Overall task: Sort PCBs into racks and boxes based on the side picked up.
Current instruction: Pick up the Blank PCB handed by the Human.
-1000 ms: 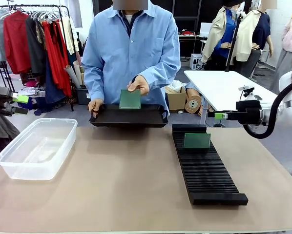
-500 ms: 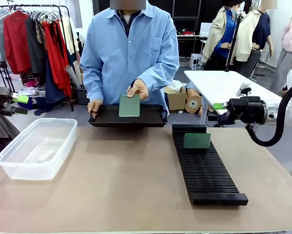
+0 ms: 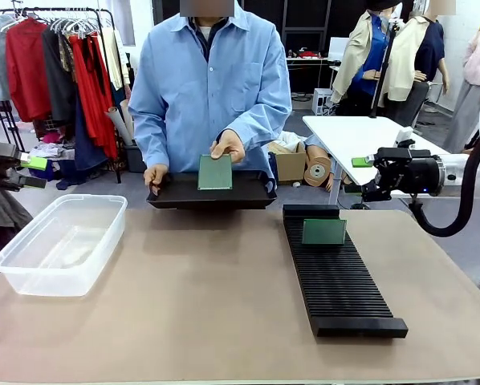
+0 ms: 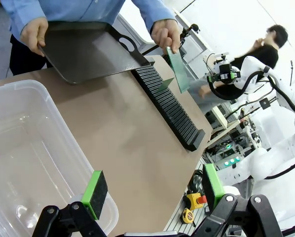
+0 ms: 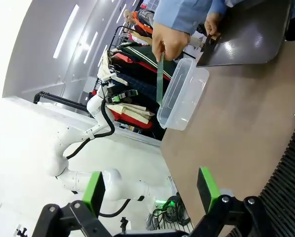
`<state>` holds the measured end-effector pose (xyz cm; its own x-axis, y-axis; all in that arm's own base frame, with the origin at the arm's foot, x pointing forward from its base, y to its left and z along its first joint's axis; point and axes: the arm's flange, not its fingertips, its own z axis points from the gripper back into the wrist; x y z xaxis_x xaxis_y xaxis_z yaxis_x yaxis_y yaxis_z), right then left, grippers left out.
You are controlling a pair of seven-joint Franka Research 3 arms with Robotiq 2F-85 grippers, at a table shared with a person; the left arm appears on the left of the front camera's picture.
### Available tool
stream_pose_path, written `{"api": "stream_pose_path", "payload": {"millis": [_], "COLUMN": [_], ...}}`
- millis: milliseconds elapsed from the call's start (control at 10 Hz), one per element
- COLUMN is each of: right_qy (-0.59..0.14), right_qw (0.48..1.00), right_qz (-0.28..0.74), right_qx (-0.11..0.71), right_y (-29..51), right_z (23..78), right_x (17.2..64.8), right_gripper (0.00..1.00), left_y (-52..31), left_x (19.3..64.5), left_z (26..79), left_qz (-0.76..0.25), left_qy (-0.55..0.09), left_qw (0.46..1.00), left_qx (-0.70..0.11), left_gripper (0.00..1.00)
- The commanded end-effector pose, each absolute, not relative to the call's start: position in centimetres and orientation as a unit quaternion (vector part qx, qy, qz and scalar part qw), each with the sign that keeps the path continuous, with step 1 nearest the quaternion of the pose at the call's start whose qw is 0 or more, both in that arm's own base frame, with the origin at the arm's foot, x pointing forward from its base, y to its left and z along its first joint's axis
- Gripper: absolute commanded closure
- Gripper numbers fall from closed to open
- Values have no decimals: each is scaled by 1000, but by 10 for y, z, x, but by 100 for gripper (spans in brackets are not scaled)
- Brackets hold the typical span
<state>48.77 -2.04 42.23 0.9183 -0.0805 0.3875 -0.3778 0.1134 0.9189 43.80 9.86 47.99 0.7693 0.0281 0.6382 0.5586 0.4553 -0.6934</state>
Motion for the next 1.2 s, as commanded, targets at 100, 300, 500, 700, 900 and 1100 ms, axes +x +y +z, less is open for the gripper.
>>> {"api": "stream_pose_path", "payload": {"millis": [100, 300, 500, 700, 900, 1100], "right_qy": [-171, -171, -171, -171, -171, -171], "right_qw": [723, 723, 723, 723, 723, 723], "right_qz": [101, 101, 101, 101, 101, 101], "right_qx": [661, 661, 661, 661, 661, 661], "right_y": [-20, -20, -20, -20, -20, -20], "right_z": [420, 420, 420, 420, 420, 420], "right_x": [488, 488, 488, 488, 488, 488], "right_gripper": [0, 0, 0, 0, 0, 0], "left_y": [99, 99, 82, 68, 61, 41], "left_x": [437, 438, 458, 474, 489, 512], "left_z": [481, 480, 469, 464, 454, 437], "left_qz": [-166, -166, -155, -156, -158, -170], "left_qy": [-299, -296, -302, -294, -288, -276], "left_qw": [798, 800, 774, 773, 766, 751], "left_qx": [-497, -495, -534, -540, -552, -575], "left_gripper": [0, 0, 0, 0, 0, 0]}}
